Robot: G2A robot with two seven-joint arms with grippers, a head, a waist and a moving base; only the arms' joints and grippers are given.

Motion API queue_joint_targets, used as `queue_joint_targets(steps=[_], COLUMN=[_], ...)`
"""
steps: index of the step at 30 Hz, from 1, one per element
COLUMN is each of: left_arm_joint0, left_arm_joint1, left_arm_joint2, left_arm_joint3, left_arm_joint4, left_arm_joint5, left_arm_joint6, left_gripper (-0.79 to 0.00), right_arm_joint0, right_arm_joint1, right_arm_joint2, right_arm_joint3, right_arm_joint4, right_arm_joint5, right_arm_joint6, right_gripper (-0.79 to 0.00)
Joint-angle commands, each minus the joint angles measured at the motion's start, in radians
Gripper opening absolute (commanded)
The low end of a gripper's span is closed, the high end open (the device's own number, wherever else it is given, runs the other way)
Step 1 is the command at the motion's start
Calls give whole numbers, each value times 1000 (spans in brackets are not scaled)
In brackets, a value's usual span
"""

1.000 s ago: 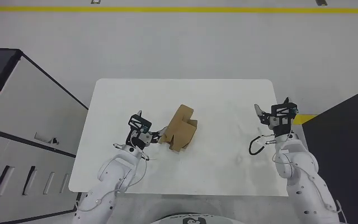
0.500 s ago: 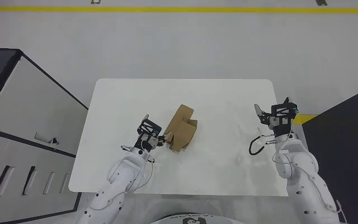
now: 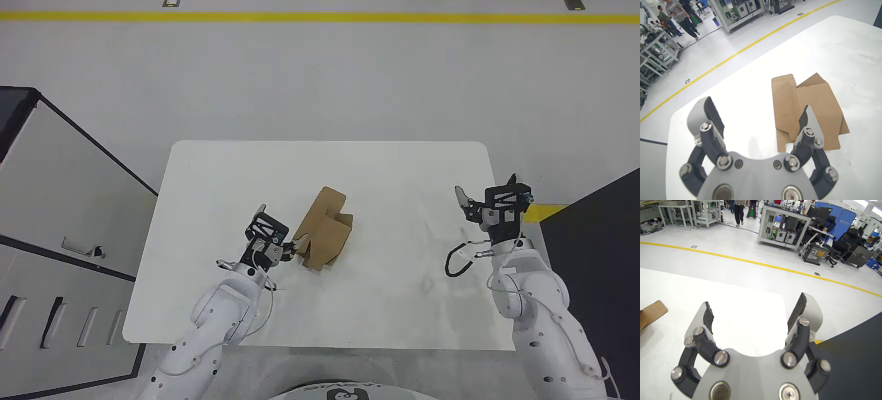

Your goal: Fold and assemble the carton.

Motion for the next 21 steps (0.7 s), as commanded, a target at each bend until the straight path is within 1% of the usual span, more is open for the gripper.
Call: queue_joint_targets(steps=[1, 7, 10, 16, 18, 21], left_arm_joint0=[0, -3, -6, -25, -34, -43], left_arm_joint1=[0, 0, -3, -6, -7, -8], left_arm_joint2=[0, -2, 5, 33, 43, 52], left_arm_joint3=[0, 0, -19, 22, 41, 46], left_arm_joint4=[0, -3, -7, 60, 97, 138], left_arm_joint5=[0, 2, 0, -3, 7, 19], left_arm_joint6=[0, -1, 9, -5, -22, -25], left_gripper=[0, 0, 0, 0, 0, 0], right_arm_joint0=[0, 0, 0, 0, 0, 0], right_arm_joint1=[0, 0, 0, 0, 0, 0], right_arm_joint2=[0, 0, 0, 0, 0, 0], right_arm_joint3=[0, 0, 0, 0, 0, 0], right_arm_joint4=[0, 0, 0, 0, 0, 0], right_arm_joint5=[0, 0, 0, 0, 0, 0], right_arm_joint6=[0, 0, 0, 0, 0, 0], right_gripper=[0, 0, 0, 0, 0, 0])
